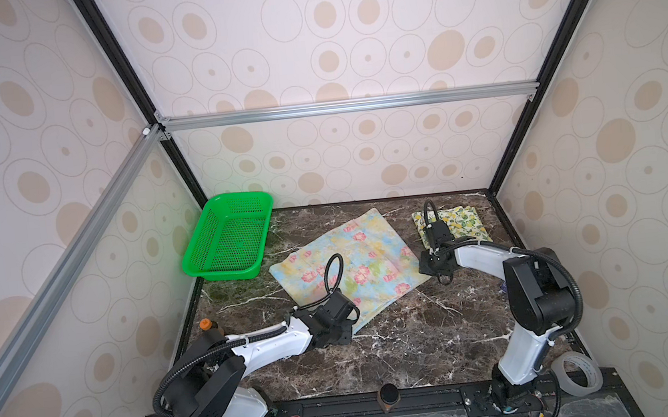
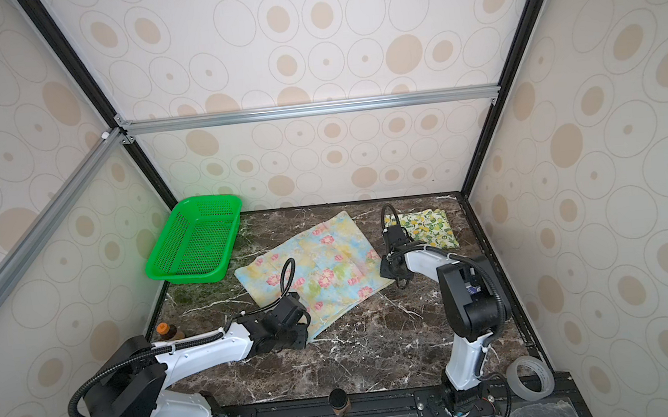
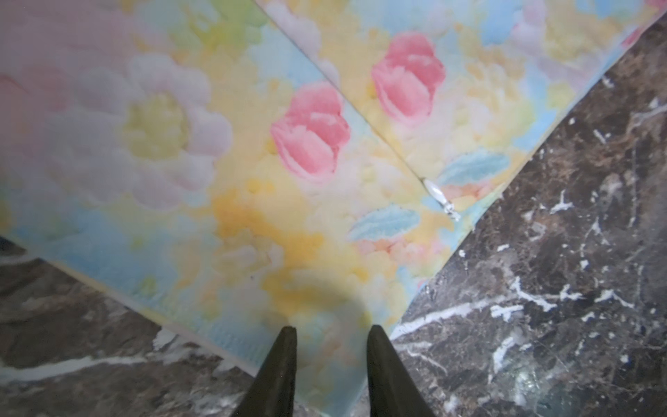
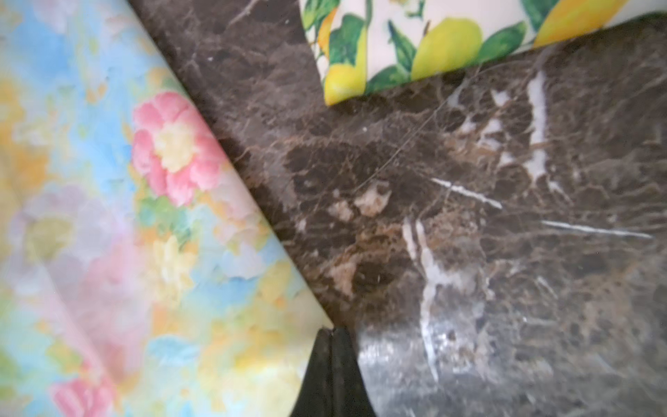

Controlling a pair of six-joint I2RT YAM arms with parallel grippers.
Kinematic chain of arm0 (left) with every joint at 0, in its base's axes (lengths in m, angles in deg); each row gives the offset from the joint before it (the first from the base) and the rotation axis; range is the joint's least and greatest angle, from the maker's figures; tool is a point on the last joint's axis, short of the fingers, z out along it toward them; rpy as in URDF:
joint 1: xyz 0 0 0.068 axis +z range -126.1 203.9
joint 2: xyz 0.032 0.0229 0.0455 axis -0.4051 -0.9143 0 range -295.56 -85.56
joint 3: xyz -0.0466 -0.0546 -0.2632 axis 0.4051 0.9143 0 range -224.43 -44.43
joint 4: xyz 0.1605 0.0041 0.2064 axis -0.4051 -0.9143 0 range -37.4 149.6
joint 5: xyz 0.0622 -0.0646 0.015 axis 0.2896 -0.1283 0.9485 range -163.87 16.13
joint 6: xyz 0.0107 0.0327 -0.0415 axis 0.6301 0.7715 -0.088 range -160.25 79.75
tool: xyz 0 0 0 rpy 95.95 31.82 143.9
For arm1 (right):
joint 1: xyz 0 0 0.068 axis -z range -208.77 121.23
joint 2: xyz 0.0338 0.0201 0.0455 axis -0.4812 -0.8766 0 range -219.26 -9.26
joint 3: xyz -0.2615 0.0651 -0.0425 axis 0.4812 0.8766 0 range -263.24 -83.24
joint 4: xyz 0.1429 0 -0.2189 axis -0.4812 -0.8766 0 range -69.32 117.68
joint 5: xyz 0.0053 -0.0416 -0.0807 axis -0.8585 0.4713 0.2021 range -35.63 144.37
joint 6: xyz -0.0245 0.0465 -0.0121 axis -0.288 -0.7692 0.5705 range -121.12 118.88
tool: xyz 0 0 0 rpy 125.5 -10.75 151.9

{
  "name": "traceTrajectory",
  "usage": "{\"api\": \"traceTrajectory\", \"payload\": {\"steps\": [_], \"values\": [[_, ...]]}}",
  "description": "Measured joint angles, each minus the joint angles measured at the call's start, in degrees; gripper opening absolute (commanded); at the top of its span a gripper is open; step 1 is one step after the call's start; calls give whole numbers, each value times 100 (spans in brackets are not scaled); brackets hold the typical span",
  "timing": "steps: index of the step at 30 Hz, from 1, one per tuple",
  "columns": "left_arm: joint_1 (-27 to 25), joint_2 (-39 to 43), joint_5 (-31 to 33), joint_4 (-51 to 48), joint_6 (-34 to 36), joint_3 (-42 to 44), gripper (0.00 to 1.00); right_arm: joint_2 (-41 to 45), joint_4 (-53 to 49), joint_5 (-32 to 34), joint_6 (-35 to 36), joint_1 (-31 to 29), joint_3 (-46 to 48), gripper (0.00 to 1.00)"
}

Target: Fold and stack the skirts

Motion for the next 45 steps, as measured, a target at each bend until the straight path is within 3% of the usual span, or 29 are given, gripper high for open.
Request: {"api": "traceTrajectory", "payload": {"steps": [6, 18, 25, 32, 38, 45], "values": [[101, 116, 295, -479, 232, -581, 33, 911, -26, -190, -7, -247, 168, 0], [146, -608, 350, -584, 555, -780, 25, 1040, 81, -763, -286, -597, 713, 0], [122, -1029, 35, -271, 588, -800, 23, 1646, 87, -940, -413, -603, 984, 0], [-114, -1353, -157, 177, 568, -1027, 23, 2050, 44, -1123, -461, -629, 1086, 0], [-612, -1687, -409, 599, 461, -1290, 22, 2061, 0, -1198, -461, -730, 1204, 0], [-863, -1628, -706, 616, 297, -1397, 23, 1836, -13, -1093, -463, -1207, 1283, 0]]}}
